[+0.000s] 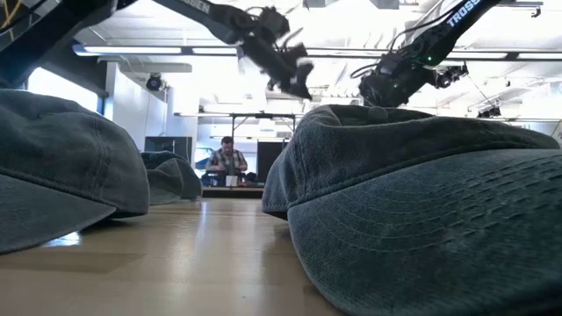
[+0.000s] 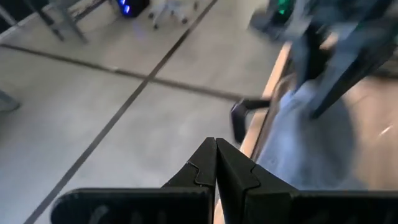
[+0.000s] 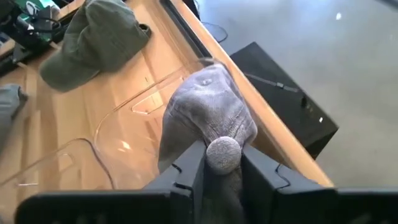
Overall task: Pick & Place hat
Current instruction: Put the right gray cap into the top transparent bin
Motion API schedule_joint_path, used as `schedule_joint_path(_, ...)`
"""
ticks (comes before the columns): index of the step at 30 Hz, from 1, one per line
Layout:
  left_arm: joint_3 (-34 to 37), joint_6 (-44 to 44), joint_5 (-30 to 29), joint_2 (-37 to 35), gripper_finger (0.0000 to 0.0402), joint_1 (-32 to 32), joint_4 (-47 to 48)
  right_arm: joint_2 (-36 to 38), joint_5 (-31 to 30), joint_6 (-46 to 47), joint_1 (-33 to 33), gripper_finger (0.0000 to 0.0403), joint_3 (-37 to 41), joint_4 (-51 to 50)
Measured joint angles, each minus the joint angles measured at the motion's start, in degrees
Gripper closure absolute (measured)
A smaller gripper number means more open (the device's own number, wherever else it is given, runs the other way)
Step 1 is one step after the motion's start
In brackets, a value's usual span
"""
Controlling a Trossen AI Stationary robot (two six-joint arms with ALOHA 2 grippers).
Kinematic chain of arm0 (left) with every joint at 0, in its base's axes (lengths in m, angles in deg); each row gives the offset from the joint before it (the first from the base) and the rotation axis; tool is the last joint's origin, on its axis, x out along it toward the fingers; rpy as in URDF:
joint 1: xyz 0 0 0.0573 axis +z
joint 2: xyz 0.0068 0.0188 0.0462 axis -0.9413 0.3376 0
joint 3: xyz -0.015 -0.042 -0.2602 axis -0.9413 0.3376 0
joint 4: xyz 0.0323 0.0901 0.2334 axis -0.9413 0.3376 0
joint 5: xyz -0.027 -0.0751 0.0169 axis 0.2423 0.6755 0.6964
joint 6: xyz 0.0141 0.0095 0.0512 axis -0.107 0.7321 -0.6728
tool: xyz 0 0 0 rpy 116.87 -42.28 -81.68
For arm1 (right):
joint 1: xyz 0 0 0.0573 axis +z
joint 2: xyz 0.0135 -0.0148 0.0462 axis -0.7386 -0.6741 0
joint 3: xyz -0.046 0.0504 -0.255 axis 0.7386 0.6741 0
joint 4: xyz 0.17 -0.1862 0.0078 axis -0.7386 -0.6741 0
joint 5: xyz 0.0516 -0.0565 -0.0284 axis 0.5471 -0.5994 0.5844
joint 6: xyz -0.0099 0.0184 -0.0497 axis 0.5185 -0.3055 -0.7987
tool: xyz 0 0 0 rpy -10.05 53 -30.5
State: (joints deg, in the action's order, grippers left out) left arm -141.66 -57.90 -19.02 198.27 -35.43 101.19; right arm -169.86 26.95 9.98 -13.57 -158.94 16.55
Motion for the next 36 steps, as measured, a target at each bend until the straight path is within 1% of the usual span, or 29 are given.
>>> schedule_joint_path(3, -0.2, 2.8, 4.2, -1.2, 0.0401, -0.4, -1.1, 0.0, 0.6, -2.3, 0.1, 0.0294, 0.0, 1.5)
schedule_joint_path(5, -0.1, 5.0, 6.7, -1.5, 0.0401, -0.7, 0.1, 0.0, 1.5, -3.4, 0.1, 0.0266, 0.0, 2.0)
schedule_joint_path(8, 0.0, 8.9, 8.0, -1.5, 0.0401, -1.4, 1.0, 0.0, 4.0, -4.5, -0.1, 0.0222, 0.0, 3.7)
schedule_joint_path(11, 0.0, 12.1, 4.7, -1.7, 0.0401, -1.6, 4.2, 0.4, 6.2, -3.8, -1.2, 0.0187, 0.0, 5.8)
schedule_joint_path(14, 0.0, 12.8, 0.0, -1.2, 0.0401, -1.3, 6.6, 2.1, 4.6, -1.3, -2.6, 0.0169, 0.0, 7.1)
schedule_joint_path(16, -0.2, 13.7, -2.3, 0.2, 0.0401, -1.1, 5.7, 3.4, 1.4, 0.0, -3.4, 0.0165, 0.0, 7.1)
schedule_joint_path(20, 0.0, 17.6, -2.4, 3.4, 0.0401, -0.2, 6.2, 5.4, -5.7, 5.2, -5.0, 0.0169, 0.0, 4.3)
schedule_joint_path(25, 0.0, 18.0, -0.7, 6.3, 0.0401, 0.0, 6.1, 7.6, -17.2, 9.8, -5.2, 0.0187, 0.0, -6.8)
schedule_joint_path(29, 0.1, 17.9, 0.7, 7.3, 0.0401, -0.1, 6.3, 8.1, -21.8, 10.5, -4.4, 0.0205, 0.0, -15.4)
schedule_joint_path(32, -0.3, 17.1, 0.5, 8.2, 0.0401, -0.8, 2.7, 7.3, -27.3, 10.8, -3.3, 0.0217, 0.0, -17.6)
schedule_joint_path(34, 0.0, 16.3, 1.5, 8.7, 0.0401, -1.2, 2.6, 6.4, -27.5, 10.9, -2.8, 0.0226, 0.0, -17.4)
schedule_joint_path(36, 0.1, 15.9, 2.2, 9.1, 0.0401, -1.3, 1.5, 5.4, -25.8, 10.9, -2.2, 0.0233, 0.0, -16.2)
